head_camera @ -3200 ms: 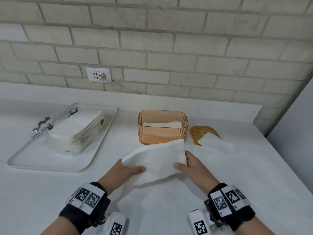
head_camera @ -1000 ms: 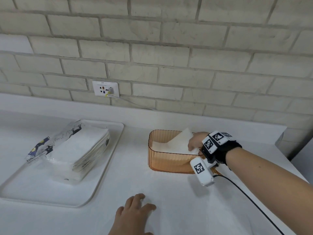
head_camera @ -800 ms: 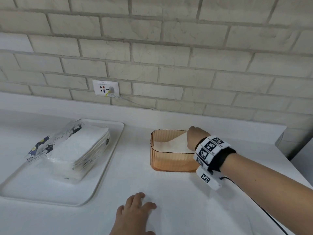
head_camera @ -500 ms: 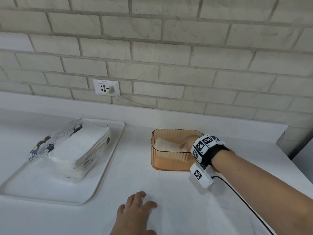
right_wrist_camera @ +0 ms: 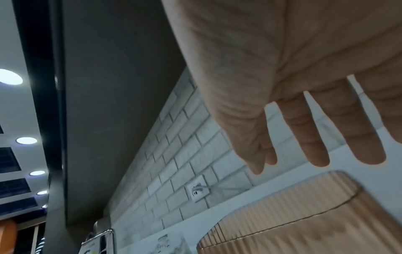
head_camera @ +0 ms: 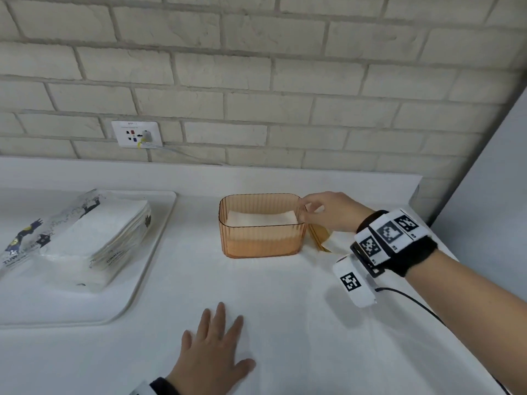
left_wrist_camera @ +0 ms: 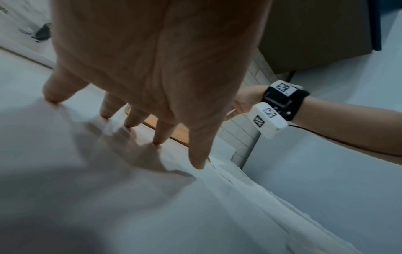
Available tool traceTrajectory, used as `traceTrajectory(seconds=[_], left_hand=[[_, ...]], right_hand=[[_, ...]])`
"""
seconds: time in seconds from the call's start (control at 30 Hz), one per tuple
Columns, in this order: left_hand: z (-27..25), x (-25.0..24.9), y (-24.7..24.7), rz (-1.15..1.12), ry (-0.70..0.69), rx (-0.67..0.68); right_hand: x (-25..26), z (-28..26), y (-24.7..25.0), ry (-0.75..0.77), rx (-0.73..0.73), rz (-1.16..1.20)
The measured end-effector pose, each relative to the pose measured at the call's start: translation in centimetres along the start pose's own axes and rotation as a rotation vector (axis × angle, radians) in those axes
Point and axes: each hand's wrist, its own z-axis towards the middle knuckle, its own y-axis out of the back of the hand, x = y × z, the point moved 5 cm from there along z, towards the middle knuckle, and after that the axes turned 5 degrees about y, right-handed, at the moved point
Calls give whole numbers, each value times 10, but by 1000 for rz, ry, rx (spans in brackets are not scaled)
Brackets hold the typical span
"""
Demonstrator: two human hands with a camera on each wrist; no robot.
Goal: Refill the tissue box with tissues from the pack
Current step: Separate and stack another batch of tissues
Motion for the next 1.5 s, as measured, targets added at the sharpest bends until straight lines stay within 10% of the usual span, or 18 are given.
traceTrajectory(seconds=[0.4,0.77,0.93,1.17,1.33,1.5], left_hand=[[-26,-63,-9,75,-16,77],[-11,-130,-13,-88,-78,49],[-17,-115,24,-791,-137,-72],[-39,-111,59,-1458,-284,155],[-49,-76,69,-1733,-267,-5],[-48,-43,61,-1889,-192,-89]], right_hand=[[-118,-153,-55,-416,247,26],[-97,-142,-101,-406,175,158],[-76,-139,-78,-169,65,449],[-51,-149,-44,15,40,877],[-55,-170,-62,-2,37,397],[-21,-195,-143,302,342,-219]])
